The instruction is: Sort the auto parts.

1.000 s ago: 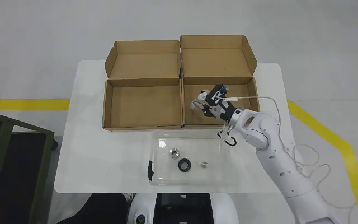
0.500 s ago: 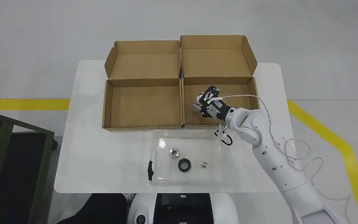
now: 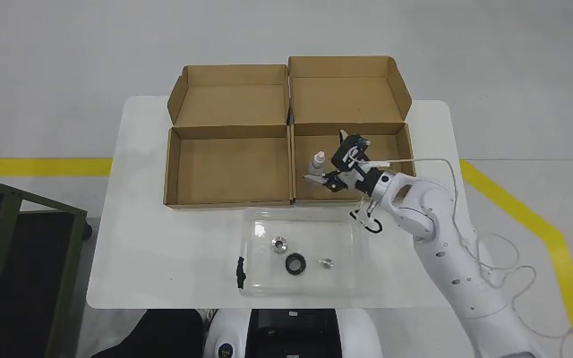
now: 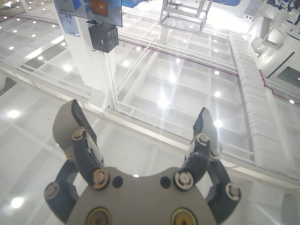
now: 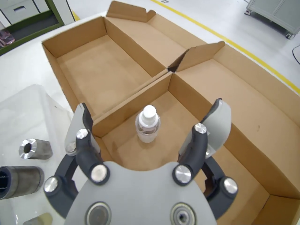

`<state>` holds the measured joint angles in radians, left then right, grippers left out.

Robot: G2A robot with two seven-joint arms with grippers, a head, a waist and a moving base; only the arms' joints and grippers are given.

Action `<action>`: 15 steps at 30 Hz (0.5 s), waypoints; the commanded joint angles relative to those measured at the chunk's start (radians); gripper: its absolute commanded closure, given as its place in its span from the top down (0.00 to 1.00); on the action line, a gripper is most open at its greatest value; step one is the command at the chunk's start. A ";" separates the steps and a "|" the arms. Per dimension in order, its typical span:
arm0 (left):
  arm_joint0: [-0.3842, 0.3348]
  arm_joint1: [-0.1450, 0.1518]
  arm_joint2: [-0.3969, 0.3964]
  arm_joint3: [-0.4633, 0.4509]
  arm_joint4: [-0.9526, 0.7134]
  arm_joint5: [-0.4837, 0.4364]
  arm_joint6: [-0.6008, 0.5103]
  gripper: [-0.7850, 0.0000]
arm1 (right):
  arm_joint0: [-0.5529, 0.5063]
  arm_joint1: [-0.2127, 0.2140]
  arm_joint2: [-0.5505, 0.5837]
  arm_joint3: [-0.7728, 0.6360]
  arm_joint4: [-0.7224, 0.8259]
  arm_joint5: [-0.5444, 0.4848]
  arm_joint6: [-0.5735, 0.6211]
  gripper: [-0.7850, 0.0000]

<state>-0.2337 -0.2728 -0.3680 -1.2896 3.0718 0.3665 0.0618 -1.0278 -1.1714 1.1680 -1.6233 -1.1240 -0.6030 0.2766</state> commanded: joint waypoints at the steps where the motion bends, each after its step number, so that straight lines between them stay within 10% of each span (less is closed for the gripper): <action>1: 0.000 0.000 0.000 0.000 0.000 0.000 0.000 1.00 | -0.039 0.010 0.034 -0.065 0.010 -0.043 0.004 1.00; 15: 0.000 0.000 0.000 0.000 0.000 0.000 0.000 1.00 | -0.309 0.064 0.147 -0.377 -0.092 -0.272 0.112 1.00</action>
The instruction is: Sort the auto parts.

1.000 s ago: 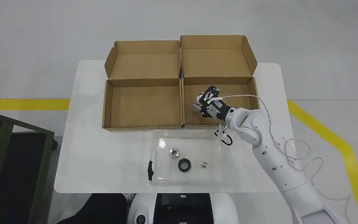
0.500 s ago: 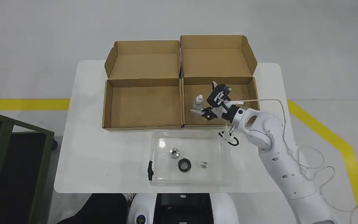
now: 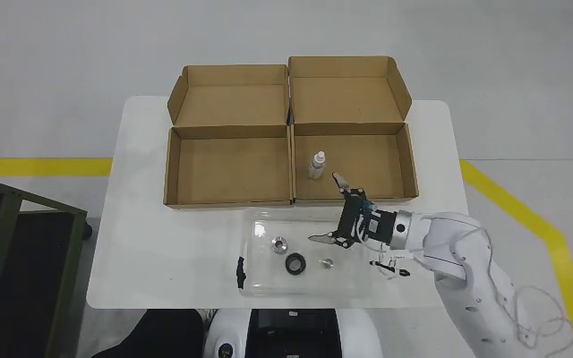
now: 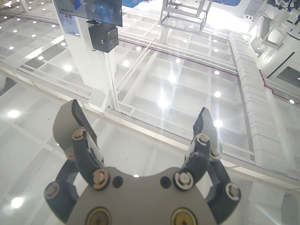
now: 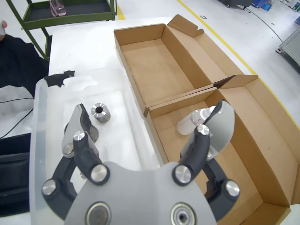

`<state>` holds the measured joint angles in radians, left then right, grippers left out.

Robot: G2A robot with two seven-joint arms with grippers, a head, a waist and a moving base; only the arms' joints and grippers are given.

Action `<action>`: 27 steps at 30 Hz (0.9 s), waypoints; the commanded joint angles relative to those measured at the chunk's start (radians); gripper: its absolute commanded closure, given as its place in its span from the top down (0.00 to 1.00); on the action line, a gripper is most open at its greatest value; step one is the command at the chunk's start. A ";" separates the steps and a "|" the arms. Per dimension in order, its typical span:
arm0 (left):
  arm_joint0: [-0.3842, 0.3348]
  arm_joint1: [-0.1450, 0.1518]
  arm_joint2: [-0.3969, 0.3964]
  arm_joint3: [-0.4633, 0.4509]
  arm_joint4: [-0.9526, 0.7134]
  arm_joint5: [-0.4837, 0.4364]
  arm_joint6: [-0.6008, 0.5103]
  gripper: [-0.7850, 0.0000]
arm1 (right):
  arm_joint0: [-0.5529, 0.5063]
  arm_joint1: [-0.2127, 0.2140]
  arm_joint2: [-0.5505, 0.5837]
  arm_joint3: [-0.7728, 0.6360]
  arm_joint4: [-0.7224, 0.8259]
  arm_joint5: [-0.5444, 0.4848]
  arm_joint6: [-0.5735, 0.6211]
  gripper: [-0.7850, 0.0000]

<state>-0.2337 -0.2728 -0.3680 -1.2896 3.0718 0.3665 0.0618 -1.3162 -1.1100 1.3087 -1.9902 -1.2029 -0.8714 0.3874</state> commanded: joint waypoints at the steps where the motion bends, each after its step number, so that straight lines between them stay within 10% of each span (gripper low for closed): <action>1: 0.000 0.000 0.000 0.000 0.000 0.000 0.000 1.00 | -0.038 0.005 0.011 -0.020 -0.025 -0.009 0.001 1.00; 27: 0.000 0.000 0.000 0.000 0.000 0.000 0.000 1.00 | -0.201 0.047 0.012 -0.088 -0.302 -0.056 0.064 1.00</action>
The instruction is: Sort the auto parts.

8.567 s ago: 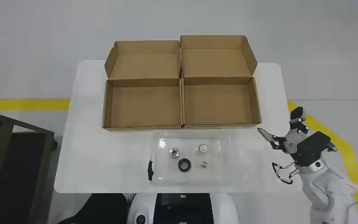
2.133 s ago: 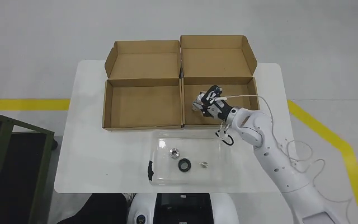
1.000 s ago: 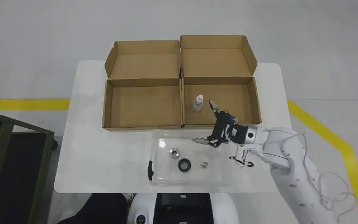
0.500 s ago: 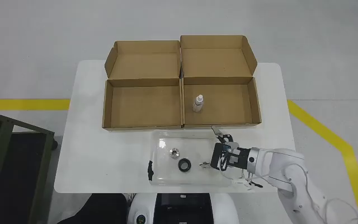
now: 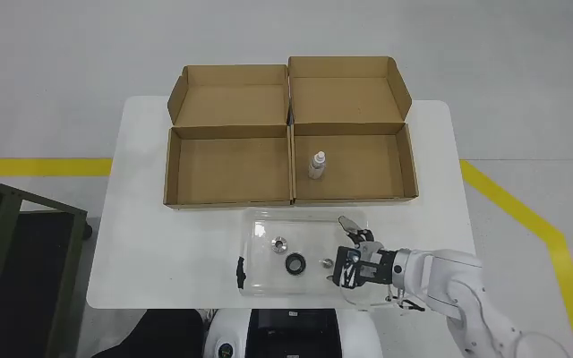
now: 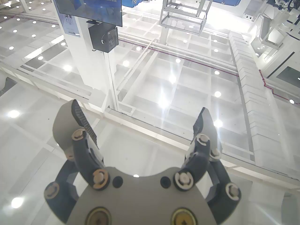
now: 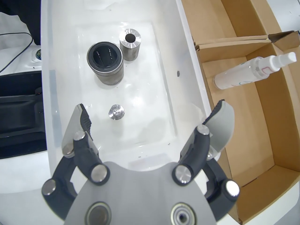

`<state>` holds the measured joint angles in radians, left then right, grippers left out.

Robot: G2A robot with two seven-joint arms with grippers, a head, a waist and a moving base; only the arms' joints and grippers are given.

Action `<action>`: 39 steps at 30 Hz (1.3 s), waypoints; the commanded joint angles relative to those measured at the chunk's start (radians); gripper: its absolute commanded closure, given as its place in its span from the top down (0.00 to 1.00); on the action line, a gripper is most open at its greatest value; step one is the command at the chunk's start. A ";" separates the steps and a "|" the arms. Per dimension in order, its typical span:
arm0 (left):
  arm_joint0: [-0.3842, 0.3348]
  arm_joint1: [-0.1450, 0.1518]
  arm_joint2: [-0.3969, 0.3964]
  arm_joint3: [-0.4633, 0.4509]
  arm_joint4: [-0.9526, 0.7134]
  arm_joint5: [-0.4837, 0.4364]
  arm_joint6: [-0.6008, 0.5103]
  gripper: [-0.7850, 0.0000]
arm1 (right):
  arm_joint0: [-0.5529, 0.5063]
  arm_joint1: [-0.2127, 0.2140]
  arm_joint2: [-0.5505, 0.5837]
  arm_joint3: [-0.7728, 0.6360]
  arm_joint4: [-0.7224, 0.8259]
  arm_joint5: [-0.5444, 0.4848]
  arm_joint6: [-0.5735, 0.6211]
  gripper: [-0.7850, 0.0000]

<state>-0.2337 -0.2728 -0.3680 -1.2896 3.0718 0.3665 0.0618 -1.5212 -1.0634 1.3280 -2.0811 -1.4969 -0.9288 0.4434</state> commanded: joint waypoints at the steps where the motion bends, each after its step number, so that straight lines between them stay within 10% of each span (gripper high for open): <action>1: 0.000 0.000 0.000 0.000 0.000 0.000 0.000 1.00 | 0.007 0.001 -0.014 0.005 -0.013 0.003 0.014 1.00; 25: 0.000 0.000 0.000 0.000 0.000 0.000 0.000 1.00 | 0.092 -0.002 -0.168 0.078 -0.091 0.033 0.174 0.43; 31: 0.000 0.000 0.000 0.000 0.000 0.000 0.000 1.00 | 0.109 -0.002 -0.187 0.089 -0.078 0.026 0.195 0.00; 39: 0.000 0.000 0.000 0.000 0.000 0.000 0.000 1.00 | 0.112 0.003 -0.183 0.054 -0.046 0.019 0.175 0.00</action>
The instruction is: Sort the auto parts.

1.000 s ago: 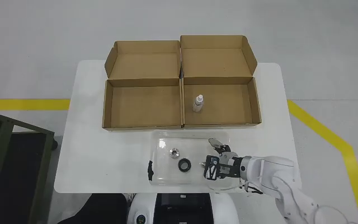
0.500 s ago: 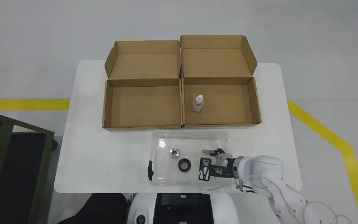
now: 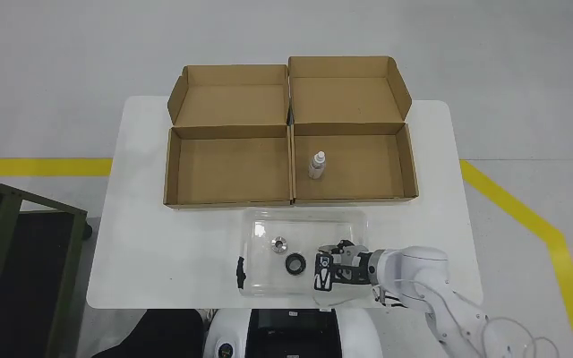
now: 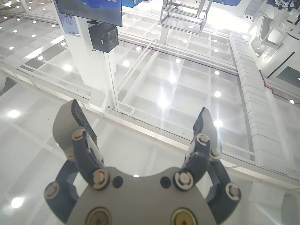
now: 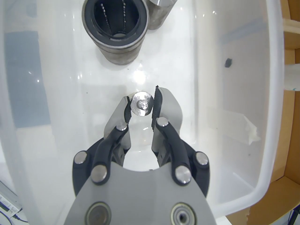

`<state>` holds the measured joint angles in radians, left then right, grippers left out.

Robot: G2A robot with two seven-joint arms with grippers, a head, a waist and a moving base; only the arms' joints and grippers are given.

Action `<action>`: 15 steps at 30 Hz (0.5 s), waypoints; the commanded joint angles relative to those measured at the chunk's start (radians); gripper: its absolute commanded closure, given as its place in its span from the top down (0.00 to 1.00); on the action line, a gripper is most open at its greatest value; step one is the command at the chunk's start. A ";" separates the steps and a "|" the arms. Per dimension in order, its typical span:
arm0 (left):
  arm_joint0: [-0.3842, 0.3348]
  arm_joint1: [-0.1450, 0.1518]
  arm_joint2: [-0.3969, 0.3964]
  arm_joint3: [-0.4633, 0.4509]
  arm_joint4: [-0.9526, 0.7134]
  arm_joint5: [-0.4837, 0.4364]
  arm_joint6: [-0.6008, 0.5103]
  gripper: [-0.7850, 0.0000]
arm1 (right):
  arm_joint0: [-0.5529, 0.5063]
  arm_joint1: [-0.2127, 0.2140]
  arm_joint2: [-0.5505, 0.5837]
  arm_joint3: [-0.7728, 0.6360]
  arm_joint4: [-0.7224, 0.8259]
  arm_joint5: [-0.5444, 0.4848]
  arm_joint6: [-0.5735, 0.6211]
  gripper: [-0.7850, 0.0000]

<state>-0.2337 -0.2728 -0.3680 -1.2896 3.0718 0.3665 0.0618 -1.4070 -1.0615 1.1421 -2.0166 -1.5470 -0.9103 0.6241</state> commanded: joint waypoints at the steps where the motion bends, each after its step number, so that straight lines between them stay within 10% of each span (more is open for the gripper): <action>1: 0.000 0.000 0.000 0.000 0.000 0.000 0.000 1.00 | -0.005 0.002 0.007 -0.022 0.006 0.001 -0.011 0.00; 15: 0.000 0.000 0.000 0.000 0.000 0.000 0.000 1.00 | -0.038 0.016 0.069 -0.126 0.024 0.053 -0.125 0.00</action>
<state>-0.2337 -0.2728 -0.3680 -1.2896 3.0718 0.3665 0.0618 -1.4452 -1.0458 1.2071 -2.1461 -1.5320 -0.8662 0.5146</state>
